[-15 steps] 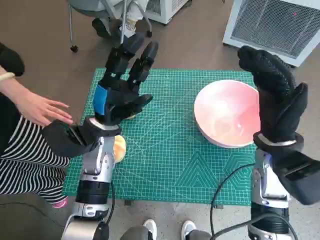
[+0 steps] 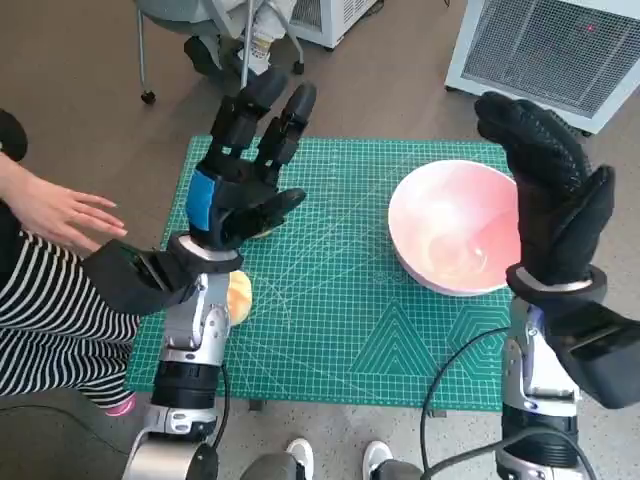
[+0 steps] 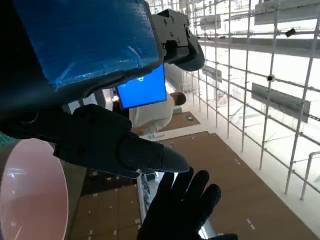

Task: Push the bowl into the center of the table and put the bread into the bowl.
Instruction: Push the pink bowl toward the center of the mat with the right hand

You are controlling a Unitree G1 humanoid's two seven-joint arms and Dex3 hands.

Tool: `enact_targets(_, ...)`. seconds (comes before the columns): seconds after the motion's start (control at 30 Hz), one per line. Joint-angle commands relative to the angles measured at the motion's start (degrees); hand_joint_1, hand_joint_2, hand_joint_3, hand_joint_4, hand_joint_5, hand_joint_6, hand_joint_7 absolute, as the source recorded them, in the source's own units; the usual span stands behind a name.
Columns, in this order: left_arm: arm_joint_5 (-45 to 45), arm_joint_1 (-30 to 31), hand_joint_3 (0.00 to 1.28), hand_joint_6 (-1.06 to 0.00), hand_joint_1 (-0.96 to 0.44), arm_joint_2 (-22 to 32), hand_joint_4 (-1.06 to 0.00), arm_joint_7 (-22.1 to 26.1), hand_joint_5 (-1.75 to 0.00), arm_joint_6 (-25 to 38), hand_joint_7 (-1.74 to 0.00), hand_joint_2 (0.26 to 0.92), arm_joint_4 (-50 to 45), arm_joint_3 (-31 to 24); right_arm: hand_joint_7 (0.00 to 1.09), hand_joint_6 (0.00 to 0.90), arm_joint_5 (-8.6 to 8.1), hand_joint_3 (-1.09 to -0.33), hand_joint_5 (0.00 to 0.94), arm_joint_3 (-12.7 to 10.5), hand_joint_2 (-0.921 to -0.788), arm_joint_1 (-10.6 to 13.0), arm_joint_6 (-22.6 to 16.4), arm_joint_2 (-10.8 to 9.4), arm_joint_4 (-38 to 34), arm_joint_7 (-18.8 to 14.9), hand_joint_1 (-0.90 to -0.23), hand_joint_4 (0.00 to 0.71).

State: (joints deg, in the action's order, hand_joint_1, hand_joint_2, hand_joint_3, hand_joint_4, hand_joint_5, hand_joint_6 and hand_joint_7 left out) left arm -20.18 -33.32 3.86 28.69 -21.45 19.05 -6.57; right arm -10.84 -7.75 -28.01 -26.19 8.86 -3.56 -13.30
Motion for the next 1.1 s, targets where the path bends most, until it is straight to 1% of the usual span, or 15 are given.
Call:
enact_targets(0.03,0.7,0.8,0.09,0.0,-0.35,-0.2,-0.21,-0.4,0.0,-0.5,-0.65,0.911,-1.5,0.4,0.37,0.099,0.57,-0.718,0.0,0.1,-0.921,1.5,1.1,0.3,0.0,0.3,-0.683,0.157)
enact_targets(0.3,0.6,0.7,0.09,0.0,-0.35,0.0,-0.2,-0.4,0.0,-0.8,-0.65,0.912,-1.2,0.4,0.37,0.099,0.39,-0.718,0.0,0.0,-0.921,1.6,1.5,0.4,0.4,0.3,-0.683,0.156)
enact_targets(0.43,0.6,0.7,0.09,0.0,-0.34,-0.1,-0.2,-0.4,0.0,-1.0,-0.65,0.912,-0.8,0.4,0.37,0.099,-0.1,-0.717,0.0,-0.7,-0.921,2.0,1.0,0.9,0.2,-0.1,-0.683,0.157)
enact_targets(0.47,0.6,0.7,0.09,0.0,-0.34,-0.1,-0.2,-0.4,0.0,-1.0,-0.64,0.912,-0.8,0.4,0.37,0.1,-0.63,-0.717,0.0,-1.2,-0.921,2.0,0.8,1.3,-0.3,-0.5,-0.683,0.157)
enact_targets(0.5,0.6,0.7,0.09,0.0,-0.34,-0.1,-0.2,-0.4,0.0,-1.0,-0.64,0.912,-0.8,0.4,0.37,0.099,-1.81,-0.717,0.0,-2.4,-0.921,2.0,0.3,2.2,-1.5,-1.3,-0.681,0.157)
enact_targets(0.57,0.5,0.7,0.09,0.0,-0.34,-0.1,-0.2,-0.3,0.0,-1.0,-0.64,0.912,-0.8,0.4,0.37,0.099,-3.43,-0.717,0.0,-4.2,-0.921,1.9,-0.7,3.5,-3.8,-2.5,-0.678,0.156)
enact_targets(0.6,0.4,0.8,0.09,0.0,-0.34,-0.1,-0.2,-0.3,0.0,-1.0,-0.64,0.912,-0.8,0.4,0.37,0.097,-3.87,-0.718,0.0,-4.9,-0.921,1.8,-1.1,3.9,-4.7,-2.8,-0.676,0.155)
enact_targets(0.67,0.3,0.8,0.09,0.0,-0.34,-0.1,-0.2,-0.3,0.0,-1.0,-0.64,0.912,-0.8,0.4,0.37,0.092,-3.95,-0.725,0.0,-6.3,-0.921,1.7,-2.3,4.8,-6.8,-2.8,-0.674,0.151)
enact_targets(0.73,0.1,0.8,0.09,0.0,-0.34,-0.1,-0.2,-0.2,0.0,-1.1,-0.64,0.912,-0.6,0.3,0.37,0.078,-2.57,-0.741,0.0,-7.9,-0.921,1.5,-3.4,5.5,-9.0,-0.9,-0.674,0.139)
enact_targets(0.83,-0.1,0.8,0.09,0.0,-0.34,0.0,-0.2,0.0,0.0,-1.2,-0.64,0.912,-0.2,0.1,0.37,0.062,0.49,-0.76,0.0,-10.1,-0.921,1.4,-4.6,6.2,-12.3,3.3,-0.676,0.13)
enact_targets(0.93,-0.2,0.6,0.09,0.0,-0.34,-0.1,-0.21,0.2,-0.01,-1.4,-0.64,0.913,0.4,-0.1,0.38,0.034,2.6,-0.793,0.0,-11.7,-0.921,0.7,-5.2,7.0,-16.8,7.0,-0.676,0.119)
enact_targets(1.03,-0.3,0.4,0.09,0.0,-0.33,-0.2,-0.21,0.4,-0.01,-1.7,-0.64,0.914,1.0,-0.2,0.38,0.019,3.41,-0.805,0.0,-12.8,-0.921,-0.4,-5.8,7.9,-22.6,9.4,-0.677,0.114)
enact_targets(1.1,-0.4,0.3,0.09,0.0,-0.32,-0.4,-0.21,0.5,-0.01,-1.8,-0.64,0.914,1.3,-0.3,0.38,0.008,3.52,-0.812,0.0,-13.2,-0.921,-1.2,-6.1,8.3,-26.4,10.3,-0.679,0.108)
